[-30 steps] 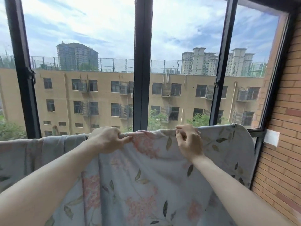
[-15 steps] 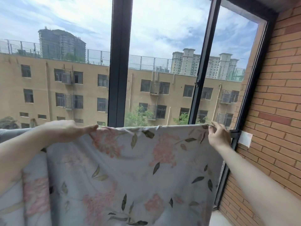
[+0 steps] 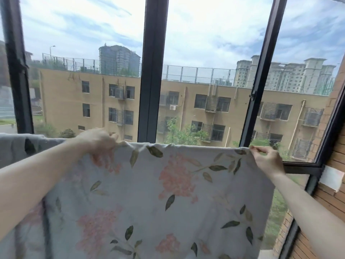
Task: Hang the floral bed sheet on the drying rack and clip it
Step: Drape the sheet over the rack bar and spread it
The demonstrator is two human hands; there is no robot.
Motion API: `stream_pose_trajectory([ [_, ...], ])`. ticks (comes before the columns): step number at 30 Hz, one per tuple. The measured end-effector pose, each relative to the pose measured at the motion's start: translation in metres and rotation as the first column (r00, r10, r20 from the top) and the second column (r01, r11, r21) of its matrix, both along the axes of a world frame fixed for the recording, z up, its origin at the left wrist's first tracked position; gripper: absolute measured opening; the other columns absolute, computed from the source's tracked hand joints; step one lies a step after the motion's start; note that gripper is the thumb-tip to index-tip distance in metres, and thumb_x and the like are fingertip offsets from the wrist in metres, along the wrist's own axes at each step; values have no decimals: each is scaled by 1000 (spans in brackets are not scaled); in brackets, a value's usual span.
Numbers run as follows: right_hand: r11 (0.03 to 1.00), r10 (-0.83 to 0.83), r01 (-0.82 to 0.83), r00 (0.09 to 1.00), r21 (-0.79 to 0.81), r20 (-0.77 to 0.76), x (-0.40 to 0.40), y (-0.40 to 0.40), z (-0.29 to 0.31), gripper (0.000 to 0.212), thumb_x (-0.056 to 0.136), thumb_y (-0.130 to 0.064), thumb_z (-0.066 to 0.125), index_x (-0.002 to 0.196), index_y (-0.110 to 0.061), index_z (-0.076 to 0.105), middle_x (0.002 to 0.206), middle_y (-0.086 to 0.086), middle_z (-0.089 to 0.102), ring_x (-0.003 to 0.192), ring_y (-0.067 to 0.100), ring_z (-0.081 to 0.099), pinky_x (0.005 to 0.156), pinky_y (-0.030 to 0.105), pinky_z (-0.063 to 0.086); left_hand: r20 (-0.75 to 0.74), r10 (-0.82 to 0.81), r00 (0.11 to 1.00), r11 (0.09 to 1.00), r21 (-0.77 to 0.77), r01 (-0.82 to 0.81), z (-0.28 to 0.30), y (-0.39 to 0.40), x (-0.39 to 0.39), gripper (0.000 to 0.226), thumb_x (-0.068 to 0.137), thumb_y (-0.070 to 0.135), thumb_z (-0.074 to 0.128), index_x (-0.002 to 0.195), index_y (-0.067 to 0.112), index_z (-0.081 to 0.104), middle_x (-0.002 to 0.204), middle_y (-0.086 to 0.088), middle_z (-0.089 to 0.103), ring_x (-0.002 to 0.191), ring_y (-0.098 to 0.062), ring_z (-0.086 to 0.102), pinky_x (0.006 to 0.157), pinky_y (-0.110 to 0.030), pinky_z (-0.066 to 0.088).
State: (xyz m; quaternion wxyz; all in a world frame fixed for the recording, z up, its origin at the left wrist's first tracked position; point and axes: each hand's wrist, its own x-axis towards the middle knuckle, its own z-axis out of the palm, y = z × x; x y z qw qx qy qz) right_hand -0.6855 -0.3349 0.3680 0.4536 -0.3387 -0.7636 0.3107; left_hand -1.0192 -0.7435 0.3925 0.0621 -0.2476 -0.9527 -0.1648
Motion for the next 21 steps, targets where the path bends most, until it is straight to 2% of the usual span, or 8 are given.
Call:
stream_pose_trajectory([
  [1, 999, 32, -33, 999, -28, -14, -2, -1, -1, 31, 97, -39, 70, 112, -12, 77, 113, 5, 67, 111, 25, 59, 90, 29, 43, 23, -100, 995, 995, 1, 100, 20, 8, 60, 52, 103, 63, 32, 89, 24, 64, 96, -1, 70, 97, -27, 66, 86, -37, 52],
  [3, 995, 78, -79, 997, -62, -26, -6, -1, -2, 27, 95, -39, 72, 106, -14, 79, 106, 2, 68, 104, 22, 60, 87, 29, 45, -41, -237, 971, 971, 21, 238, 25, 48, 110, 55, 105, 62, 30, 82, 23, 62, 87, 3, 69, 87, -21, 65, 81, -36, 50],
  [6, 994, 96, -97, 995, -52, -21, -6, 6, -2, 25, 95, -37, 73, 100, -14, 80, 97, 0, 69, 99, 20, 61, 85, 28, 45, -27, -250, 968, 967, -69, 247, 16, 97, 141, 69, 99, 75, 24, 71, 22, 60, 69, 4, 62, 67, -17, 58, 63, -32, 42],
  [9, 996, 78, -79, 997, -40, -13, -2, 18, -1, 22, 97, -37, 71, 94, -17, 80, 85, -8, 69, 93, 21, 64, 82, 30, 49, -114, -228, 967, 969, -121, 215, 10, 124, 142, 74, 95, 81, 20, 66, 27, 61, 73, 4, 63, 73, -19, 61, 66, -32, 43],
  [12, 998, 62, -62, 998, -18, -7, 3, 33, 1, 20, 97, -37, 70, 85, -23, 76, 80, -11, 69, 89, 23, 67, 81, 32, 54, -87, -193, 977, 975, -126, 181, 7, 136, 131, 82, 89, 88, 18, 75, 22, 65, 76, 3, 65, 75, -19, 61, 68, -34, 46],
  [15, 999, 31, -30, 999, 36, -37, 0, 46, 12, 23, 98, -36, 70, 88, -18, 78, 82, -3, 72, 89, 25, 66, 80, 33, 53, -57, -171, 984, 977, -142, 161, 9, 138, 128, 87, 80, 96, 16, 84, 22, 61, 73, 4, 57, 73, -20, 56, 67, -35, 43],
  [18, 995, 15, -7, 996, 100, -83, -17, 54, 37, 27, 98, -34, 70, 96, -9, 80, 88, 7, 74, 89, 28, 68, 79, 31, 51, 62, -178, 982, 974, -131, 185, 15, 141, 128, 97, 81, 95, 19, 108, 16, 69, 91, -7, 66, 76, -22, 54, 69, -35, 40],
  [21, 984, 11, 5, 996, 176, -93, -47, 55, 70, 28, 98, -33, 69, 103, -7, 80, 103, 13, 78, 95, 30, 69, 88, 36, 55, 204, -194, 960, 976, -63, 211, 21, 140, 130, 92, 83, 93, 24, 113, 18, 67, 101, -10, 62, 77, -19, 54, 70, -35, 41],
])
